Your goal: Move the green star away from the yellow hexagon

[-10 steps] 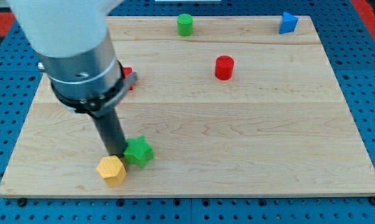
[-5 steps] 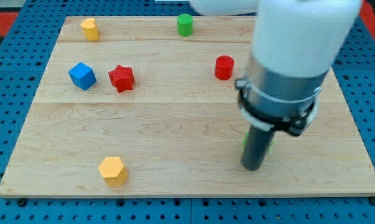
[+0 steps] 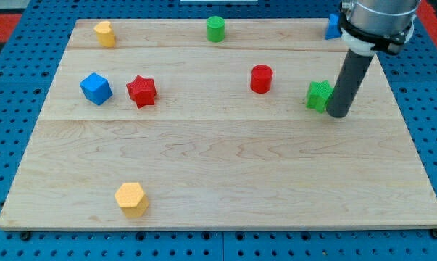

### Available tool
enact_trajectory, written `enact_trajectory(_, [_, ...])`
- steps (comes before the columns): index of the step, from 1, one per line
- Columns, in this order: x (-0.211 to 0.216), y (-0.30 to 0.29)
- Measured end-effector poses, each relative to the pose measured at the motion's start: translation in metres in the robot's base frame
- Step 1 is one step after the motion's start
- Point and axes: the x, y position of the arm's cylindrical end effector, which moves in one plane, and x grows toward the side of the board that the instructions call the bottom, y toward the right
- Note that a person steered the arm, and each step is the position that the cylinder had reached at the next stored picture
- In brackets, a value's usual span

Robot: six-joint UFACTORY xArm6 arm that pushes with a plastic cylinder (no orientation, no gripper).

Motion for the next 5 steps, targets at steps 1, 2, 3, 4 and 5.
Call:
enact_trajectory(1, [0.006,-0.022])
enact_trajectory(2, [-0.024,-0.025])
enact_trajectory(3, [-0.037,-0.028])
enact_trajectory(4, [-0.057,-0.019])
enact_trajectory(5, [-0.059,-0.028])
